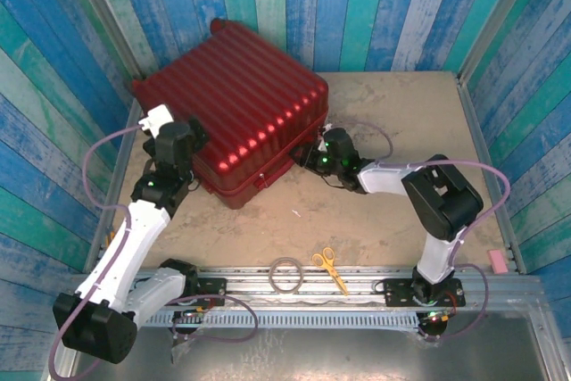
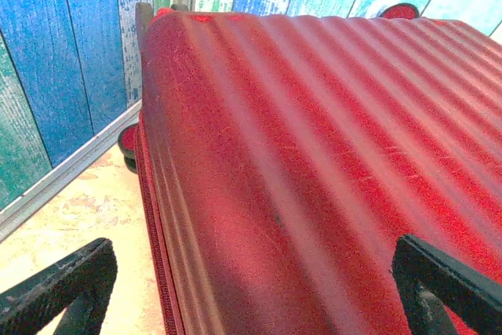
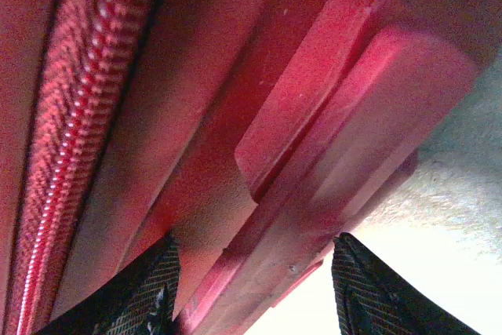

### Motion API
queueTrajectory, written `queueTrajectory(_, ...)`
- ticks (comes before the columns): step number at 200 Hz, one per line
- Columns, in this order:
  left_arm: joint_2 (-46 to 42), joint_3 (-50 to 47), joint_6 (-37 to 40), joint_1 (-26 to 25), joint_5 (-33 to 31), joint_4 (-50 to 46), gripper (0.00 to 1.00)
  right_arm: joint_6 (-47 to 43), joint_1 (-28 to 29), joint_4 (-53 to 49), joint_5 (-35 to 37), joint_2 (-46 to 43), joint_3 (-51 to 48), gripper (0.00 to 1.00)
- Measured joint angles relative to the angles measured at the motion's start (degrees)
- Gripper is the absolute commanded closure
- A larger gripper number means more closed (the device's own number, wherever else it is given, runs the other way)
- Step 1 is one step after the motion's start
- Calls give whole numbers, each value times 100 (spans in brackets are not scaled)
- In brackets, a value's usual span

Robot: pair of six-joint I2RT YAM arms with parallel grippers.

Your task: Pack the luggage

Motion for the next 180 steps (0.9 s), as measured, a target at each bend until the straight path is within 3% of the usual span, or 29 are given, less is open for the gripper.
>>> queueTrajectory(49, -66, -291, -750, 0, -284, -164, 7, -205, 162, -1672, 378, 365, 1274, 53)
queueTrajectory(88, -752, -1005, -1593, -2, -431, 129, 7, -299, 271, -2721, 892, 562, 2000, 78)
queueTrajectory(125, -984, -1346, -1934, 7, -592, 227, 7, -264, 361, -2868, 1290, 472, 1967, 89)
queueTrajectory(162, -901, -1421, -2122, 26, -621, 435, 7, -330, 323, -2459, 1674, -15, 1377, 91)
queueTrajectory(180, -800, -1434, -2186, 46, -553, 651, 7, -387, 160, -3045, 2065, -382, 846, 91)
